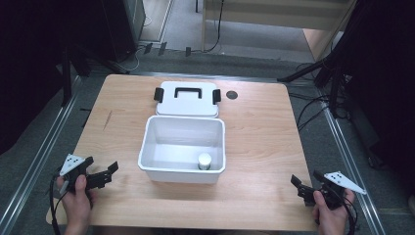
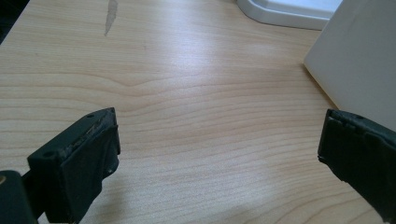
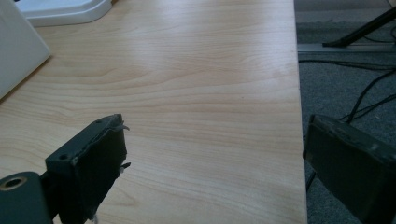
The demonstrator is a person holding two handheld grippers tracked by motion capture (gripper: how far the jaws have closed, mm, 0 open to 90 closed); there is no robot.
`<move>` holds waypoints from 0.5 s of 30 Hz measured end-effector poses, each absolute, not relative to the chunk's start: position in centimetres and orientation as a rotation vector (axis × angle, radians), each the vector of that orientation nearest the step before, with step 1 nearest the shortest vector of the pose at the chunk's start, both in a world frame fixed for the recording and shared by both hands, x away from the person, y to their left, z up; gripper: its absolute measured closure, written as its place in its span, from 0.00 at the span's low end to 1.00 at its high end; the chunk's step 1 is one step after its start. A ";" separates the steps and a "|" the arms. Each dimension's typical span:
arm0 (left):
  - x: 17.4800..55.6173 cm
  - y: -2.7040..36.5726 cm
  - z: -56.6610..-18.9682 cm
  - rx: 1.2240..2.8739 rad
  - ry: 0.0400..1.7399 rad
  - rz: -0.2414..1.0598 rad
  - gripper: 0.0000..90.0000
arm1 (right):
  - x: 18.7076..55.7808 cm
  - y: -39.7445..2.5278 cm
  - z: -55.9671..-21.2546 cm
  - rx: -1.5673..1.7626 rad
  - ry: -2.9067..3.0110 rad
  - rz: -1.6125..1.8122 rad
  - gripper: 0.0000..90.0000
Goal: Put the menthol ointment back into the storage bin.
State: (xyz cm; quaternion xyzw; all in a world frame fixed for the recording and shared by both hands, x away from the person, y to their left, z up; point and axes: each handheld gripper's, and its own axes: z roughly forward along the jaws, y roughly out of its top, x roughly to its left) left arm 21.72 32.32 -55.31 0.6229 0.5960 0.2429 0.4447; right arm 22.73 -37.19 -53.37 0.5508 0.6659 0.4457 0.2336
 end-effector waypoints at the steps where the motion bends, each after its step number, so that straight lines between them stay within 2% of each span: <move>1: 21.7 32.3 -55.3 1.546 1.476 0.605 0.00 | 22.6 -37.2 -53.5 1.522 1.815 1.228 0.07; 6: 21.7 32.3 -55.3 1.546 1.473 0.603 0.00 | 22.3 -37.2 -54.7 1.572 1.765 1.213 0.07; 15: 21.7 32.3 -55.3 1.544 1.473 0.600 0.00 | 22.1 -36.9 -54.7 1.571 1.780 1.219 0.08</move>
